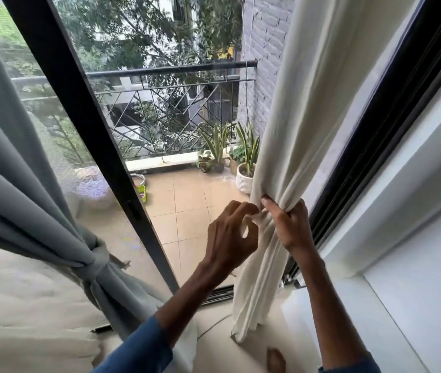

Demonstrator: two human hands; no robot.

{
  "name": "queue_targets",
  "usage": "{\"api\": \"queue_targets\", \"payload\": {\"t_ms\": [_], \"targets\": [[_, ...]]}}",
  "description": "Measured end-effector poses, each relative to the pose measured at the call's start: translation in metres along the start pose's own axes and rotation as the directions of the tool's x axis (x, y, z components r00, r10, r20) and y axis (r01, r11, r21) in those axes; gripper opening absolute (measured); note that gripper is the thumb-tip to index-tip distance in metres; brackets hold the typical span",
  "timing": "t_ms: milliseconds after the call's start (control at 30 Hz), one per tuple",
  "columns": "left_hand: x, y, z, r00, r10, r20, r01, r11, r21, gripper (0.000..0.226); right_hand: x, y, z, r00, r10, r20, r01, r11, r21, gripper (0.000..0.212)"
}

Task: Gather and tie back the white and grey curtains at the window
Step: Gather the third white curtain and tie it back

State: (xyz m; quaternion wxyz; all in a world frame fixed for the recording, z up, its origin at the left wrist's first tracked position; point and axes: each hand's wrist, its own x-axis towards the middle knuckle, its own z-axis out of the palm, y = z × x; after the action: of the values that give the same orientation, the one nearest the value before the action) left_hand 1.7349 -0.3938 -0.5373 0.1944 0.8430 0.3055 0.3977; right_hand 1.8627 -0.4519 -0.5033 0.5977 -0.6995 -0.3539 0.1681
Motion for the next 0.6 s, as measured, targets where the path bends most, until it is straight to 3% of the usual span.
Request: {"api": "queue_targets", "payload": {"t_ms": [100, 367, 500, 600], "targets": [[-0.002, -0.002, -0.001, 0.999, -0.006, 0.037, 0.003, 0.997, 0.076, 0.022, -0.003, -0.002, 0.004, 1.000, 0.024, 0.013, -0.024, 0.999, 0.022, 0.009], [-0.007, -0.005, -0.002, 0.994, 0.106, 0.037, -0.108, 0.994, 0.034, 0.016, -0.001, -0.003, 0.005, 0.998, 0.055, 0.031, -0.055, 0.998, -0.005, 0.019], [-0.018, 0.008, 0.001, 0.995, 0.065, 0.080, -0.072, 0.992, 0.100, 0.014, 0.001, 0.001, 0.007, 0.996, 0.070, 0.058, -0.067, 0.996, -0.052, 0.032], [-0.026, 0.021, -0.007, 0.998, -0.013, 0.064, 0.003, 0.986, 0.166, 0.027, 0.000, 0.005, 0.001, 0.996, 0.051, 0.069, -0.045, 0.995, -0.088, 0.033]]}}
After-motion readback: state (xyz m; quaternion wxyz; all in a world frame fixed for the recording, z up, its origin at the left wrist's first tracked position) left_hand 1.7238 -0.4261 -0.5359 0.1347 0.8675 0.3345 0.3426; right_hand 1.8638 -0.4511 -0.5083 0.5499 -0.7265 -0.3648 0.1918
